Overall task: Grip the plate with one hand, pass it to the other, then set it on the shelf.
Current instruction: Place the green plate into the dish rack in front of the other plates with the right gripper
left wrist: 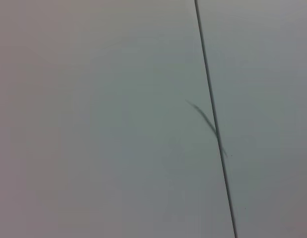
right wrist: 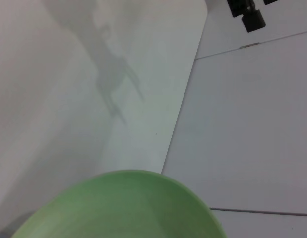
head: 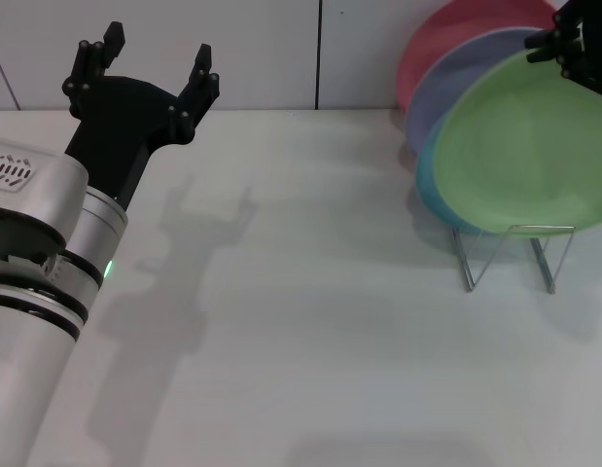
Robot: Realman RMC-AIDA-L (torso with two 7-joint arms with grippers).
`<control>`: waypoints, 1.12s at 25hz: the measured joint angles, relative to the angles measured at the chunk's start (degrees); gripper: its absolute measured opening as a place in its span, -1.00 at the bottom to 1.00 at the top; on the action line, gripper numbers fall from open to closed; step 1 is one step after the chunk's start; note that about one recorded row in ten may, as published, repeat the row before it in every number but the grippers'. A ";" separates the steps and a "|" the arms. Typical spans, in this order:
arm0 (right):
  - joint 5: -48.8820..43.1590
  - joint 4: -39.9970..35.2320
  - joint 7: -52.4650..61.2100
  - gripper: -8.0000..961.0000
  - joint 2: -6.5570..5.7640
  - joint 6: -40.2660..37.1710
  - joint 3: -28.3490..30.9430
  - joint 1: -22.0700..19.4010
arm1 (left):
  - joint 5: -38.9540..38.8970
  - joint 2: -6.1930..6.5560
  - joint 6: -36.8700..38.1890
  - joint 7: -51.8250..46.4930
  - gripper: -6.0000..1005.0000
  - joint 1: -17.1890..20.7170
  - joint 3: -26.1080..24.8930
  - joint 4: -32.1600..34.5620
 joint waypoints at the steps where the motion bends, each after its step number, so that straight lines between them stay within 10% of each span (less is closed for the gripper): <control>1: -0.02 0.01 -0.34 -0.76 0.00 0.06 0.04 -0.11 | -0.02 -0.01 0.01 -0.11 0.71 0.01 -0.01 -0.01; 21: -2.63 -1.82 -0.18 -0.68 0.37 1.63 -2.28 -4.65 | -0.02 -0.05 0.09 -0.32 0.71 -2.29 0.14 1.85; 28: -2.89 -2.41 1.05 -0.09 0.33 -2.38 -2.45 -5.52 | -0.09 -0.04 0.09 -1.72 0.71 -3.77 -0.09 3.24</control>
